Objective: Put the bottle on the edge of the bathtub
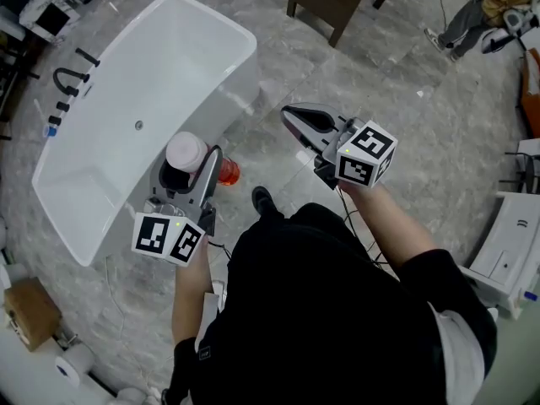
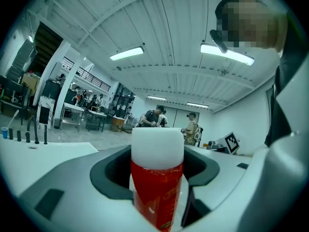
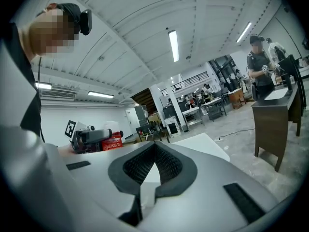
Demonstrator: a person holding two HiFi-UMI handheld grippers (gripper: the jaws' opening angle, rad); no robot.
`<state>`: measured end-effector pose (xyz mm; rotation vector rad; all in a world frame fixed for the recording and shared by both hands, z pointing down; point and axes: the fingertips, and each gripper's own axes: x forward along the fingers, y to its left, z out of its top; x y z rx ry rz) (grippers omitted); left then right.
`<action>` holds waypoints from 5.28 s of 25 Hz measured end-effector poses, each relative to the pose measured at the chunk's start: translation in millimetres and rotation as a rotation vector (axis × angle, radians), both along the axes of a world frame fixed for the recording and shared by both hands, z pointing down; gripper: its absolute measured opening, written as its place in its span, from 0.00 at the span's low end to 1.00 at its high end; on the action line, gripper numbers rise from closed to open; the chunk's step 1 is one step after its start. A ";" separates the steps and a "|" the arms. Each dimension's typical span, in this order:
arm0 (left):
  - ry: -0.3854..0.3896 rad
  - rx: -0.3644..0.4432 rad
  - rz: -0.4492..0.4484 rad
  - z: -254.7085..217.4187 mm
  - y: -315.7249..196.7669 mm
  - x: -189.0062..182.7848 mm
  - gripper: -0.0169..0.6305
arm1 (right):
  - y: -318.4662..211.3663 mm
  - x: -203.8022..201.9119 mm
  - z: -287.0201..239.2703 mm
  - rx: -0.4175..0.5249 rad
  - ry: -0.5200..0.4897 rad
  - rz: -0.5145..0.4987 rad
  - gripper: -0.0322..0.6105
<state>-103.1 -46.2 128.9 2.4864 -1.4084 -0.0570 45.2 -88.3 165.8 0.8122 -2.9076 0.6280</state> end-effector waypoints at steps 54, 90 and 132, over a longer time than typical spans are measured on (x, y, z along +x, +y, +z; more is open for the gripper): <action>0.028 -0.283 -0.363 292.1 -135.2 -35.1 0.48 | -157.2 -83.2 332.8 -0.264 0.100 -0.411 0.09; -0.124 -0.268 -0.265 670.7 -198.0 -36.0 0.49 | -211.1 -128.0 652.2 -0.135 0.076 -0.509 0.09; -0.284 -0.584 -0.168 956.1 -173.4 -66.1 0.49 | -152.1 -108.2 747.2 -0.167 0.181 -0.656 0.09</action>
